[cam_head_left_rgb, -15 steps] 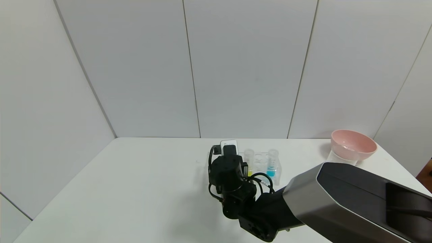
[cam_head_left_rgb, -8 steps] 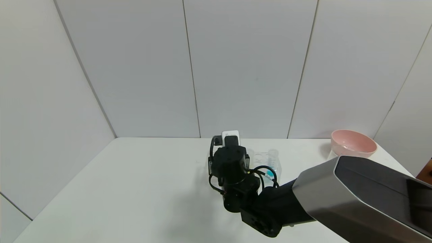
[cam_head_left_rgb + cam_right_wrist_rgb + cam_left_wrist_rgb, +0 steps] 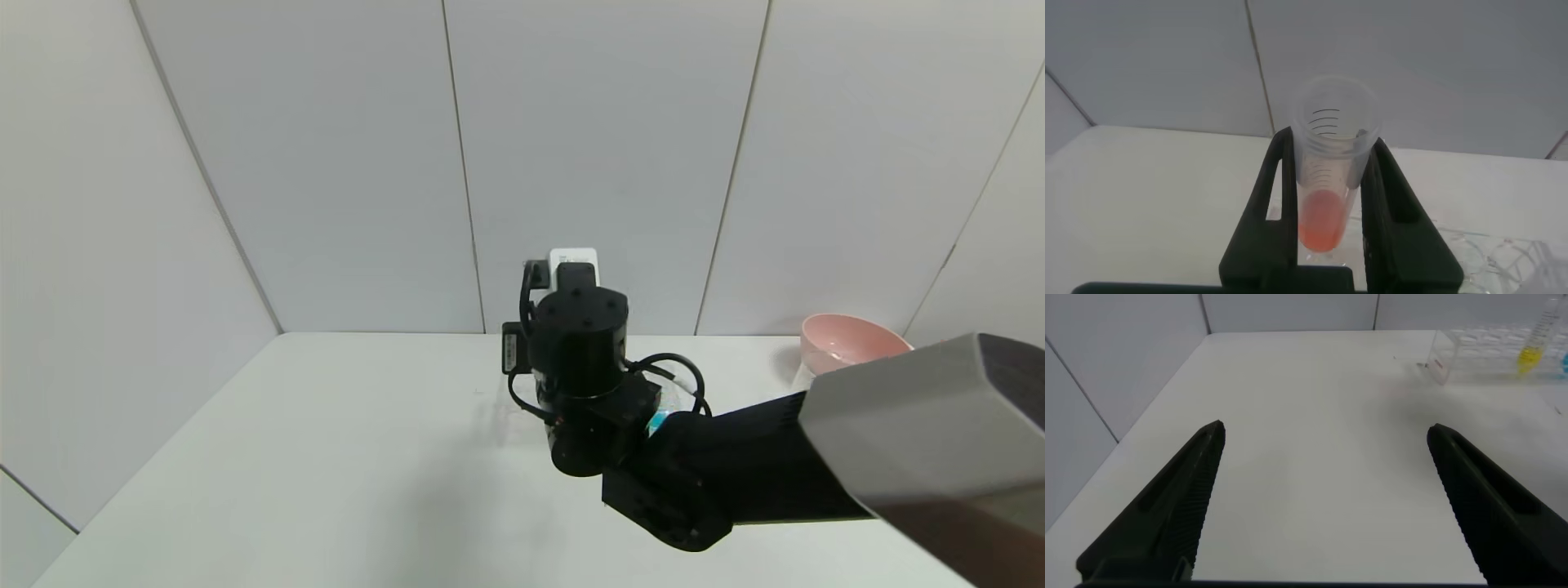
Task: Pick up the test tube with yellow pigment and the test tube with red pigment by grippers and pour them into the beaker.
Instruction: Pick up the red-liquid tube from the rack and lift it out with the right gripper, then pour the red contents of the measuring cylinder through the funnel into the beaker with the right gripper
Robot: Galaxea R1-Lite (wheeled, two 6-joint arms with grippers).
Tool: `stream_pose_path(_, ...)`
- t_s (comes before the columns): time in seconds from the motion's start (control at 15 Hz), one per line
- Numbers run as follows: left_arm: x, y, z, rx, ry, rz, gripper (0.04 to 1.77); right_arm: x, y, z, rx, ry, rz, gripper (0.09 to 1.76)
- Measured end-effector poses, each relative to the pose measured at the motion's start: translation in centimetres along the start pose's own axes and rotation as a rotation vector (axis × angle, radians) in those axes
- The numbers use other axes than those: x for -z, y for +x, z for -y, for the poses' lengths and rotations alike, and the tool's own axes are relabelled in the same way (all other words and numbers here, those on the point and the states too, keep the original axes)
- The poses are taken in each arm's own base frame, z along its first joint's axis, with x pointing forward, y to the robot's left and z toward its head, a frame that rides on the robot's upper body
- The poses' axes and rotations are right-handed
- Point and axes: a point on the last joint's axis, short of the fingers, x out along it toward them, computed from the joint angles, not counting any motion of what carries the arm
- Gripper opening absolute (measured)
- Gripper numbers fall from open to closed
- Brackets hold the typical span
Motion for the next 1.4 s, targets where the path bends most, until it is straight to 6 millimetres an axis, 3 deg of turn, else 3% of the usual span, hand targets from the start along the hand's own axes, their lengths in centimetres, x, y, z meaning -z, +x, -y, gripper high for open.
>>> stream_pose_path(0.13, 0.0, 0.0, 0.0, 0.000, 0.000, 0.000, 1.76, -2.8, -0.8, 1.5, 0.018, 0.007, 0.014, 0.50)
stream_pose_path(0.27, 0.0, 0.0, 0.0, 0.000, 0.000, 0.000, 1.76, -5.7, -1.7, 4.2, 0.050, 0.005, 0.032, 0.50)
stream_pose_path(0.4, 0.0, 0.0, 0.0, 0.000, 0.000, 0.000, 1.76, -7.9, -2.6, 8.8, 0.096, -0.017, 0.041, 0.50)
stream_pose_path(0.67, 0.0, 0.0, 0.0, 0.000, 0.000, 0.000, 1.76, -10.4, -4.0, 20.3, 0.246, -0.051, 0.044, 0.50)
stream_pose_path(0.93, 0.0, 0.0, 0.0, 0.000, 0.000, 0.000, 1.76, -11.3, -6.4, 31.8, 0.370, -0.065, 0.065, 0.50)
stream_pose_path(1.07, 0.0, 0.0, 0.0, 0.000, 0.000, 0.000, 1.76, -10.9, -8.2, 36.5, 0.332, -0.108, 0.055, 0.50)
stream_pose_path(1.2, 0.0, 0.0, 0.0, 0.000, 0.000, 0.000, 1.76, -10.0, -10.0, 39.8, 0.217, -0.217, 0.033, 0.50)
stream_pose_path(1.4, 0.0, 0.0, 0.0, 0.000, 0.000, 0.000, 1.76, -8.3, -11.0, 42.1, 0.151, -0.458, -0.005, 0.50)
